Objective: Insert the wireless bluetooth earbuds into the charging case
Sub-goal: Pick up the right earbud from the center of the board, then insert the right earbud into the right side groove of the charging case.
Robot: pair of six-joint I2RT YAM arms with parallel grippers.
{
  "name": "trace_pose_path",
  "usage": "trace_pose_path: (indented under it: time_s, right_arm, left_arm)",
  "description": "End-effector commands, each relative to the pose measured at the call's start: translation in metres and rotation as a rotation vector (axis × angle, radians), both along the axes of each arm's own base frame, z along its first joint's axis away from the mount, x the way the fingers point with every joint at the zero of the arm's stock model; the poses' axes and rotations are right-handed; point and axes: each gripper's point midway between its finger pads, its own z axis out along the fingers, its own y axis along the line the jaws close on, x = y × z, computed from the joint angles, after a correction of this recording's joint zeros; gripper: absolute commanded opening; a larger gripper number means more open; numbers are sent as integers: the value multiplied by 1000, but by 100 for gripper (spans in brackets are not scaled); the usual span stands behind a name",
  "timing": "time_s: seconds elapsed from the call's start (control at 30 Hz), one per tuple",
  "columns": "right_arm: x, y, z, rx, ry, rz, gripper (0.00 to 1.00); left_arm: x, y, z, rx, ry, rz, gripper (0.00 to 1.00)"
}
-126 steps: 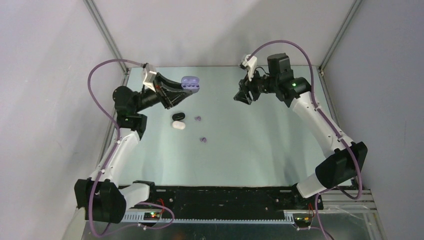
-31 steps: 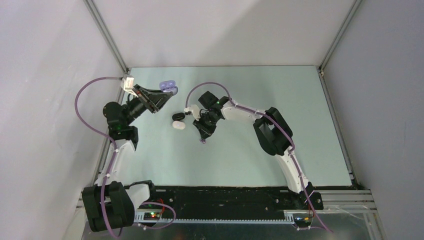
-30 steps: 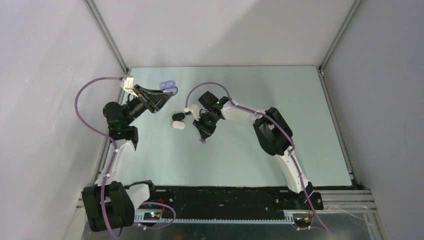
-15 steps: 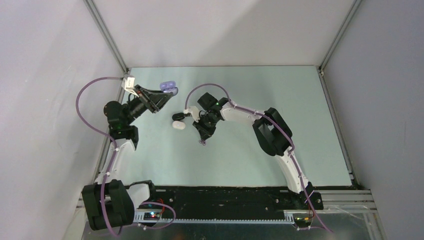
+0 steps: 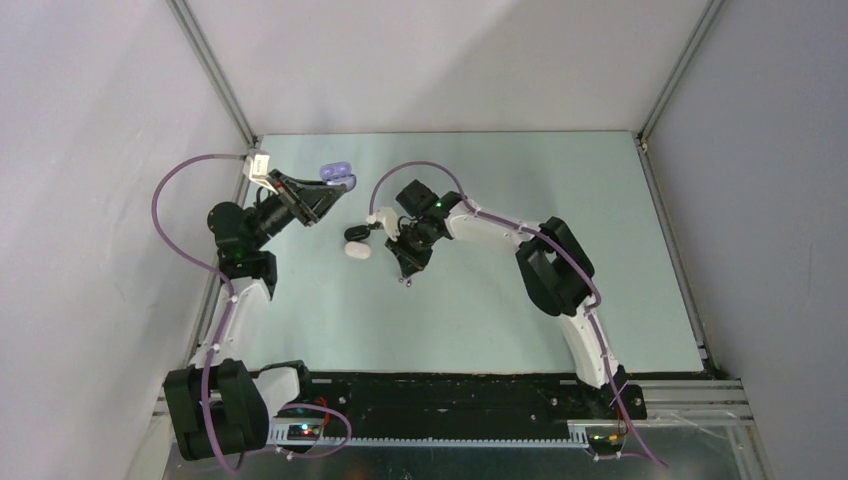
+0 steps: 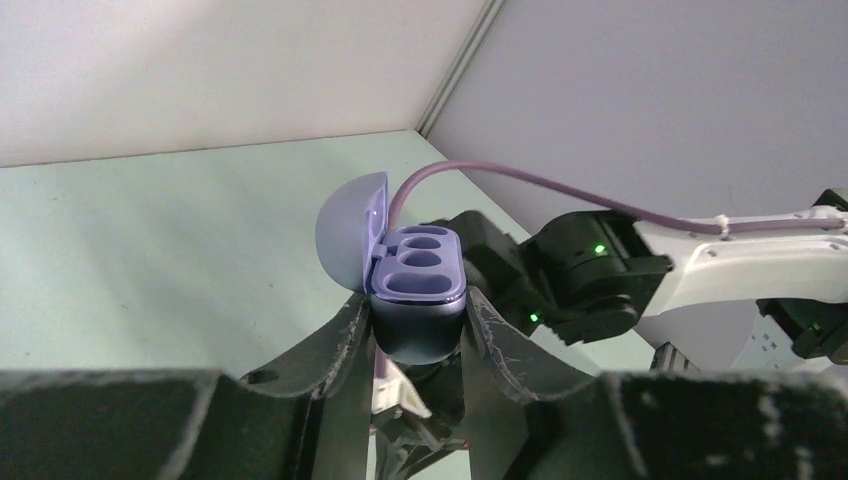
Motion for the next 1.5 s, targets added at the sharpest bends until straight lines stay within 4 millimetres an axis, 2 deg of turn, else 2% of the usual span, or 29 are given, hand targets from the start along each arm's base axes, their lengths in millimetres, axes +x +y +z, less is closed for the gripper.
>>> trace_pose_path:
  time_s: [0.0,0.1,0.23,0.3,0.33,0.37,0.4,0.43,0.53,0.7,0.83,0.93,1.2,1.33,1.47]
  right_arm:
    - [10,5,73,111,-177,61,0]
    - [8,3,89,126,-222,105,0]
    - [7,-11,125,133,-351,210,0]
    - [6,-24,147,121,-439,282,0]
    - [8,-31,167,131,-527,329,0]
    - [10,-35,175,127,-585,374,0]
    - [10,-43,196,137,-655,384,0]
    - [11,-47,201,130,-709,429,0]
    - [12,-59,240,139,-864,454,0]
    - [10,-57,300,246,-1019,394,0]
    - [3,-43,333,366,-1062,336,0]
    - [-2,-33,349,430,-1071,311,0]
    - [-13,-9,359,513,-1043,312,0]
    - [-24,-3,351,511,-1020,351,0]
    - [-25,-3,335,460,-1010,377,0]
  left_arm:
    - [4,4,0,16,-34,25,0]
    - [5,3,-2,18,-39,19,0]
    - [1,-3,-6,48,-65,-40,0]
    - [-5,-11,-10,78,-81,-111,0]
    - [-8,-15,-13,96,-90,-151,0]
    - [-12,-18,-16,112,-95,-186,0]
    - [-13,-19,-20,130,-107,-201,0]
    - [-17,-21,-23,144,-114,-232,0]
    - [-19,-24,-31,191,-151,-275,0]
    - [-30,-36,-32,235,-223,-371,0]
    - [-38,-50,-26,251,-281,-437,0]
    - [-46,-61,-23,253,-309,-477,0]
    - [-64,-79,-16,242,-338,-542,0]
    - [-63,-80,-12,223,-321,-534,0]
    - [-64,-80,-4,209,-324,-525,0]
